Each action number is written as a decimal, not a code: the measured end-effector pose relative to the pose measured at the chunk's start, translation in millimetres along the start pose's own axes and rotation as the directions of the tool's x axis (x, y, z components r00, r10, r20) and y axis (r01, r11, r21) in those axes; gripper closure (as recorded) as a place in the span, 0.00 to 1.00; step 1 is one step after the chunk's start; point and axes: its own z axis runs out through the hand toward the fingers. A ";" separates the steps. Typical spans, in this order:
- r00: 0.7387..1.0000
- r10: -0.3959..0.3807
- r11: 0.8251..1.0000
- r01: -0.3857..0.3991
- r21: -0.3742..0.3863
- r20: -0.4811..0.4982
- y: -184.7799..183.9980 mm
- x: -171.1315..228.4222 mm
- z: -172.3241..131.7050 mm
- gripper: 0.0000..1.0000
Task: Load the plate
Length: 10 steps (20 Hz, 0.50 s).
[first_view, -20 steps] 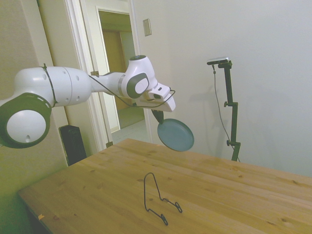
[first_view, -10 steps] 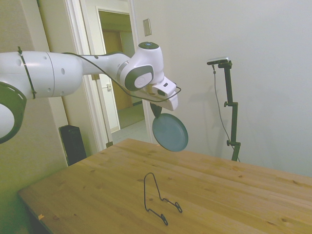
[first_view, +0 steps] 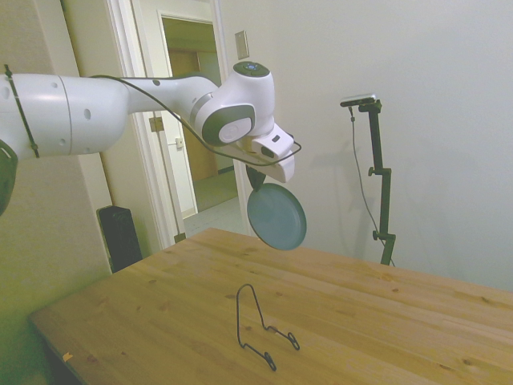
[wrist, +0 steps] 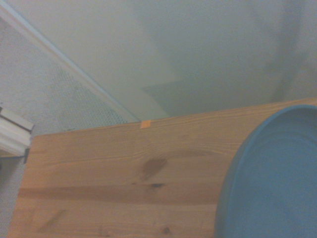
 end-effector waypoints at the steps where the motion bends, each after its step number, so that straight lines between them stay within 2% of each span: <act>1: 1.000 0.007 1.000 -0.007 0.009 0.009 6.5 -1.9 -7.1 1.00; 10: 0.999 0.034 0.999 -0.034 0.023 0.004 49.9 -17.9 -57.8 1.00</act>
